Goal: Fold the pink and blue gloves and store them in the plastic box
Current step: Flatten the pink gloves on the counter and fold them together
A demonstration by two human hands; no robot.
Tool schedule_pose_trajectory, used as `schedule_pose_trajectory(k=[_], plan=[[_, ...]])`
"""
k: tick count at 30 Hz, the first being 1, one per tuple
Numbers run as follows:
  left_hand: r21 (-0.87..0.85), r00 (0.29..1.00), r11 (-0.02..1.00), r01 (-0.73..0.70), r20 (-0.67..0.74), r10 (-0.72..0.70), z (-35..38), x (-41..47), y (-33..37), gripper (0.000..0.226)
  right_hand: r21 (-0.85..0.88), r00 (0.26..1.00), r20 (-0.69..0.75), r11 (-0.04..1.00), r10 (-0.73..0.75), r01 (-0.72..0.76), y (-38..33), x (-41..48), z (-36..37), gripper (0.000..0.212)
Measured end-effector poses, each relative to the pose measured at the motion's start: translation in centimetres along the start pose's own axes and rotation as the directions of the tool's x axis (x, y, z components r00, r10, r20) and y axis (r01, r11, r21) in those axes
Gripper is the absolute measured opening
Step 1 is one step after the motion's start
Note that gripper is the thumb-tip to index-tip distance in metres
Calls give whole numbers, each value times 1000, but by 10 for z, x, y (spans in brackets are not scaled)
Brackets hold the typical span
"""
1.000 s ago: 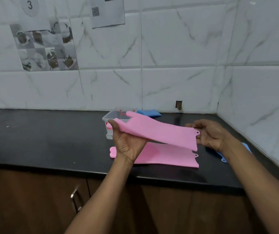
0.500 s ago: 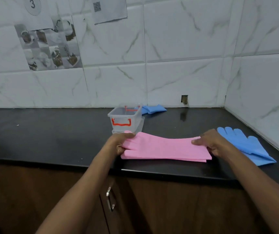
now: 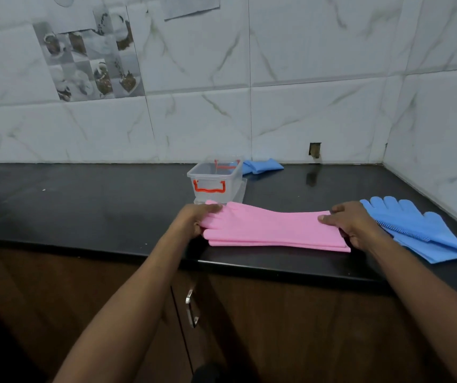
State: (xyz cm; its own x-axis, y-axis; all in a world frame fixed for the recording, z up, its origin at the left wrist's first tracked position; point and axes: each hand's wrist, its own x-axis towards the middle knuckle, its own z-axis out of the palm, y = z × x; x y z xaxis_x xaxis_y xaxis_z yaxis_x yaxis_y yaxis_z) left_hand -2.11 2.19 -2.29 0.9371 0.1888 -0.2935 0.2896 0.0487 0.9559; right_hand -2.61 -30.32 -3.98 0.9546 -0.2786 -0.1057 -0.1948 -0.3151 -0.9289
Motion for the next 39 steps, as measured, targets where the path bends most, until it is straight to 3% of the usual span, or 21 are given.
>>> schedule_pose_trajectory(k=[3,8,11,18,22,27,31,33,36,38,39], plan=[[-55,999,998,-27,-31,25,0,3,-1,36,14,1000,-7,1000,2,-2,1,0,-3,60],[35,987,989,-144,-66,146,5,13,-15,25,64,998,-58,997,-39,43,6,2,-2,56],[81,969,975,-205,-124,214,7,13,-18,36,-18,992,-84,995,-96,95,4,-2,1,54],[136,969,974,-179,-144,199,10,11,-13,32,-62,995,-45,994,-94,91,6,-6,-13,69],[129,960,972,-198,-176,219,13,15,-11,34,10,997,-8,997,-73,73,13,-6,-16,54],[131,959,969,-210,-166,231,16,18,-14,36,-84,988,-44,986,-150,146,19,-7,-13,43],[257,943,940,-223,-186,275,17,15,-16,37,-175,971,-111,966,-210,189,20,-11,-11,45],[494,897,836,-240,-217,386,20,10,-14,46,-205,957,-157,955,-246,212,21,-13,-8,45],[857,714,483,-179,-224,664,26,-9,-19,63,-220,901,-316,947,-297,235,21,-15,-8,37],[937,562,224,-268,-37,826,32,-24,-23,52,-253,830,-464,944,-309,211,18,-20,-10,24],[905,541,147,-400,104,835,35,-29,-26,44,-280,807,-505,942,-307,184,20,-21,-12,14]])
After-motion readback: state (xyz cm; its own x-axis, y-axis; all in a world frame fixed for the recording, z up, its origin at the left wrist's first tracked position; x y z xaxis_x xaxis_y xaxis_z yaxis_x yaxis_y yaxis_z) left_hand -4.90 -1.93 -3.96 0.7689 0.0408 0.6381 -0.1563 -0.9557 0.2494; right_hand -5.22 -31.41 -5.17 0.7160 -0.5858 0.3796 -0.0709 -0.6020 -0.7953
